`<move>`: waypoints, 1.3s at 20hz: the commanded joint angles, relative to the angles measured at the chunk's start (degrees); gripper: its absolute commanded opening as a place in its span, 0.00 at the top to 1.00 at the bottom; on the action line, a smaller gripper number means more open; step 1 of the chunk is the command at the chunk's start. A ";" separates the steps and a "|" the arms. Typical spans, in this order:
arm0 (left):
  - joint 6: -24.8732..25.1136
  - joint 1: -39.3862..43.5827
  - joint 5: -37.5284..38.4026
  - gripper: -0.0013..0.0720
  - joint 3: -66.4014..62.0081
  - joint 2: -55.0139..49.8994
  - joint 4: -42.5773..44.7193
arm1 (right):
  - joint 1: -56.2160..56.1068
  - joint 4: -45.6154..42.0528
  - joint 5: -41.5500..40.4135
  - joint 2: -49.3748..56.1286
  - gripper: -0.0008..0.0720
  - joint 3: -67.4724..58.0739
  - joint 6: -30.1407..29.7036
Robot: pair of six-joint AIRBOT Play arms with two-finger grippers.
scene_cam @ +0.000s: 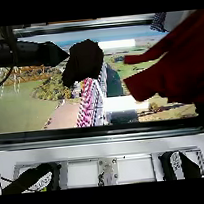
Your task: Fold the clothes and pants, and hang the long-sleeved shirts on hangers.
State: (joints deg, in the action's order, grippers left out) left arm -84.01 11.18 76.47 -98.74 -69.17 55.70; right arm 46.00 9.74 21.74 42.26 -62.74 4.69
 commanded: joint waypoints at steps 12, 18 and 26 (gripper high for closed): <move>0.07 0.96 -1.66 0.96 -0.04 -1.92 0.26 | 0.46 -5.73 -21.53 7.54 0.96 -22.75 -9.49; 0.07 0.96 -1.49 0.96 -0.02 -1.97 0.26 | 0.46 -5.73 -23.30 8.87 0.96 -23.04 -9.49; 0.04 0.96 -1.51 0.96 -0.02 -1.97 0.24 | 3.23 -5.70 -26.49 15.32 0.96 -28.92 -9.46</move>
State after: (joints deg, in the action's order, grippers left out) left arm -83.94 12.12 74.96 -98.74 -71.09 55.94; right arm 47.90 4.12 -3.95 55.16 -89.19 -4.73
